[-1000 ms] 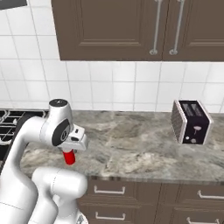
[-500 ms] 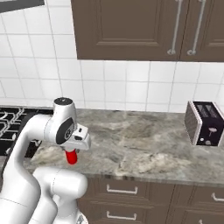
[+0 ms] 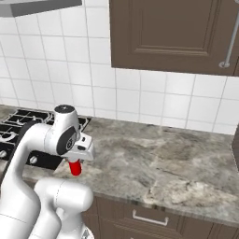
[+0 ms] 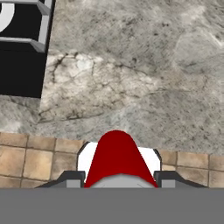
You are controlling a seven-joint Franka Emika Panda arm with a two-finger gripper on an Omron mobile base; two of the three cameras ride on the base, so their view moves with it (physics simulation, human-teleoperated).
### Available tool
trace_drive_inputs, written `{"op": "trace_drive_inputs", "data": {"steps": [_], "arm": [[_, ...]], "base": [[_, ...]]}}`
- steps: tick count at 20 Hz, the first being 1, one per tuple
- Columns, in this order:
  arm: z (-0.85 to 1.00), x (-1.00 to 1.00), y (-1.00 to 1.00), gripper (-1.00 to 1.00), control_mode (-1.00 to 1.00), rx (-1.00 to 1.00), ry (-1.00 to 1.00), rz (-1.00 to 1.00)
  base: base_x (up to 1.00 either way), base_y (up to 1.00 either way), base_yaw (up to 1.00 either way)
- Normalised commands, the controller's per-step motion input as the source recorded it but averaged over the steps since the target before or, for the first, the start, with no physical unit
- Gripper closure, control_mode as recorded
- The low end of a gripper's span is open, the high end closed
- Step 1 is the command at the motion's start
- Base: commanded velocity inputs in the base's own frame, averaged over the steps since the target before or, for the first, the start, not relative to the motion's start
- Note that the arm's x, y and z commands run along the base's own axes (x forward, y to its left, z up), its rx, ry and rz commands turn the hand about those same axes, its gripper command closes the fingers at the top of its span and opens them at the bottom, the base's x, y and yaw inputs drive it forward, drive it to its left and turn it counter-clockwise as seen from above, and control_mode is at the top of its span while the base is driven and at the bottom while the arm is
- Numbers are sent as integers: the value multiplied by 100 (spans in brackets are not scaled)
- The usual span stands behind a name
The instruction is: Four empty soda cans are scattered around the kitchen. Gather all the cans and cluster them next to the stove for recycling.
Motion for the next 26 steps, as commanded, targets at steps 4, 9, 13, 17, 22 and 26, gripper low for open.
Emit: {"op": "trace_drive_inputs", "data": {"steps": [4,9,13,17,22,26], "arm": [[0,0,0,100,100,0,0,0],[0,0,0,100,100,0,0,0],[0,0,0,100,100,0,0,0],[0,0,0,100,100,0,0,0],[0,0,0,100,100,0,0,0],[0,0,0,100,100,0,0,0]], "base": [[53,-66,0],[13,4,-2],[0,0,0],[0,0,0],[0,0,0],[0,0,0]]}}
